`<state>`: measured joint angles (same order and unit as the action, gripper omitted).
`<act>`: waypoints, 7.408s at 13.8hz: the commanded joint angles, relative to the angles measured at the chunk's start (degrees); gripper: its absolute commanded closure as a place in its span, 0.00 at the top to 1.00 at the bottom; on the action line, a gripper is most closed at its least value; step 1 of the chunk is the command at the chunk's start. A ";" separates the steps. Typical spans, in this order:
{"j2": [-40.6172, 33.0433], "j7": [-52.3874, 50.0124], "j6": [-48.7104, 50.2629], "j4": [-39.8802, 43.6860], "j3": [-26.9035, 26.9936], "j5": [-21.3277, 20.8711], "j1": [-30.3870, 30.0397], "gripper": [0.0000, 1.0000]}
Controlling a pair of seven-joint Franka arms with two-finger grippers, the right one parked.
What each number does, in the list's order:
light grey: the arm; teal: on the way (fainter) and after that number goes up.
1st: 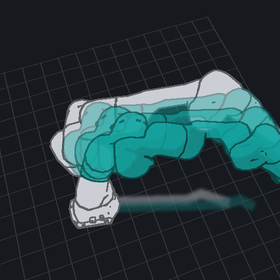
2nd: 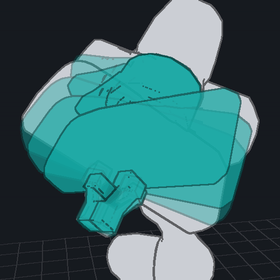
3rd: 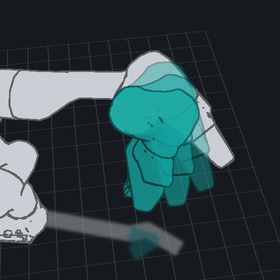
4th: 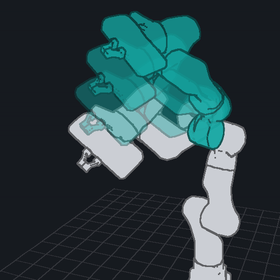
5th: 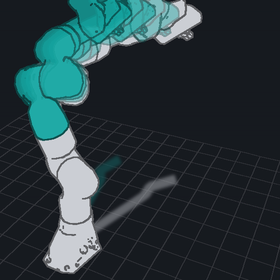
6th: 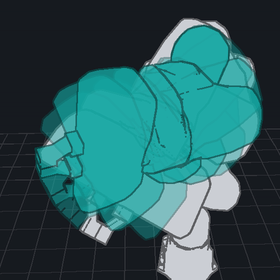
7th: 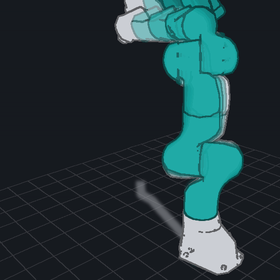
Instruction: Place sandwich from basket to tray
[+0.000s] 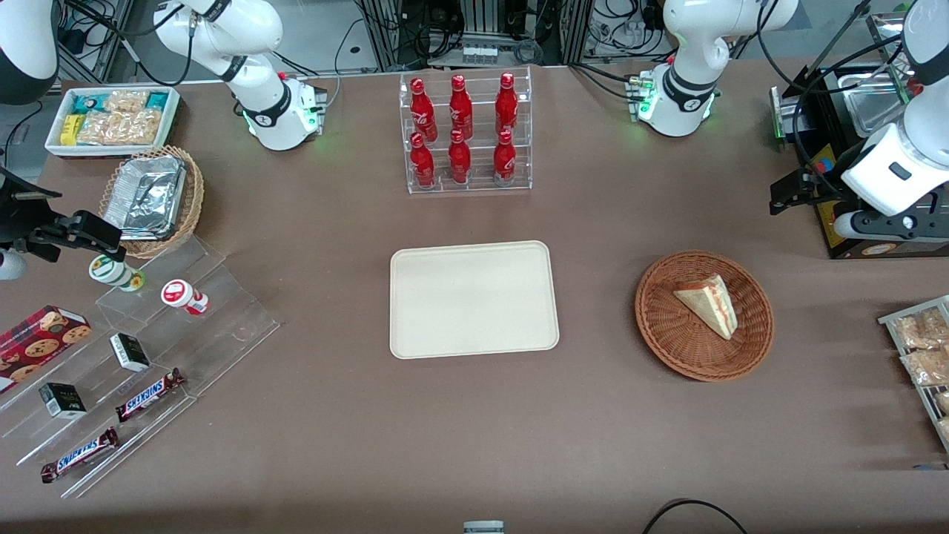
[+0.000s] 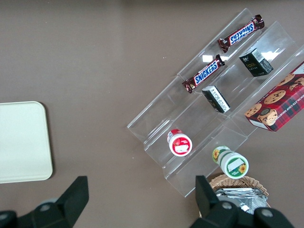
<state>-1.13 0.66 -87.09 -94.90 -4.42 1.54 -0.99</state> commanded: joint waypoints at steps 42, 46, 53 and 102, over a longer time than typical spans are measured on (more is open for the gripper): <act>8.85 -37.91 -44.03 -29.81 -0.85 -0.04 0.03 1.00; 10.26 -40.21 -45.09 -29.81 -0.85 -0.04 0.03 1.00; 15.01 -40.22 -47.55 -29.64 -0.85 -0.04 -0.06 1.00; 43.75 -41.71 -29.45 15.44 -1.11 3.83 41.42 0.00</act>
<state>40.44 -39.89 -117.54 -82.94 -6.53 5.43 39.17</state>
